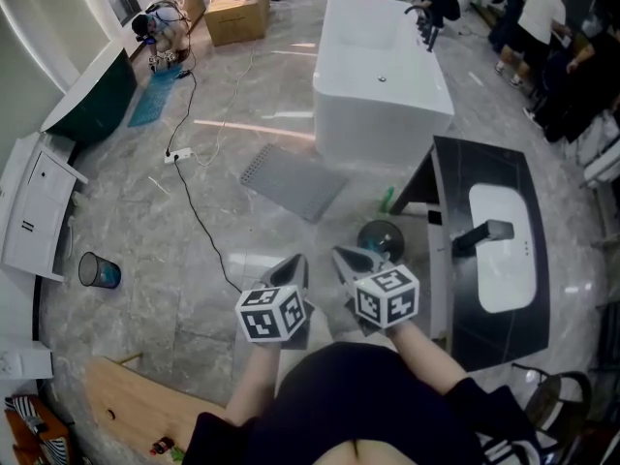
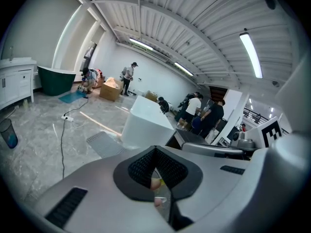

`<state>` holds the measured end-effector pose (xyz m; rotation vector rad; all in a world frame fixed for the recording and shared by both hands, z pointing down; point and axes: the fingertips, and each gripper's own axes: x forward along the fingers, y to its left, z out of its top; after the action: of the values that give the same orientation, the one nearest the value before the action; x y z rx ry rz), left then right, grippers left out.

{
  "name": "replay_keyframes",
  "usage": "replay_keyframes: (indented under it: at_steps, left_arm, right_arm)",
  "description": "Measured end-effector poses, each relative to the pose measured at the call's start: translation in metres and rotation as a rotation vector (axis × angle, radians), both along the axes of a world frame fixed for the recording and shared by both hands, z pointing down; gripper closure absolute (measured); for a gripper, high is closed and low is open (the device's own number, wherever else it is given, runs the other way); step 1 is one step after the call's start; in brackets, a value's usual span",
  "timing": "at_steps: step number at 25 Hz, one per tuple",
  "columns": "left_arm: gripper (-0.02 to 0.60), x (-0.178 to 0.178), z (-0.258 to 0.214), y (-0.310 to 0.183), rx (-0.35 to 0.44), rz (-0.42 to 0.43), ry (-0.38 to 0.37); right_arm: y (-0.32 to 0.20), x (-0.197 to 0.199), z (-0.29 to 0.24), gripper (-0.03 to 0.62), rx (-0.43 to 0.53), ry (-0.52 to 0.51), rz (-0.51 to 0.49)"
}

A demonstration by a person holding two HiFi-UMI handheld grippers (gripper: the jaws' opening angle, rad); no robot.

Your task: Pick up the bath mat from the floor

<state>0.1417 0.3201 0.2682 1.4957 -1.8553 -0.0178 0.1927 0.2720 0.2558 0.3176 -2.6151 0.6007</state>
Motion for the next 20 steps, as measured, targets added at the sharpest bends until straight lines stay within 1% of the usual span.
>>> replay_keyframes:
  at_steps: [10, 20]
  left_arm:
    - [0.588, -0.070, 0.001, -0.036, -0.007, 0.010, 0.010]
    - [0.588, -0.130, -0.002, -0.064, -0.030, 0.046, 0.019]
  right_arm:
    - [-0.035, -0.066, 0.002, 0.582, -0.006, 0.004, 0.029]
    - [-0.065, -0.126, -0.002, 0.582, -0.032, 0.017, 0.070]
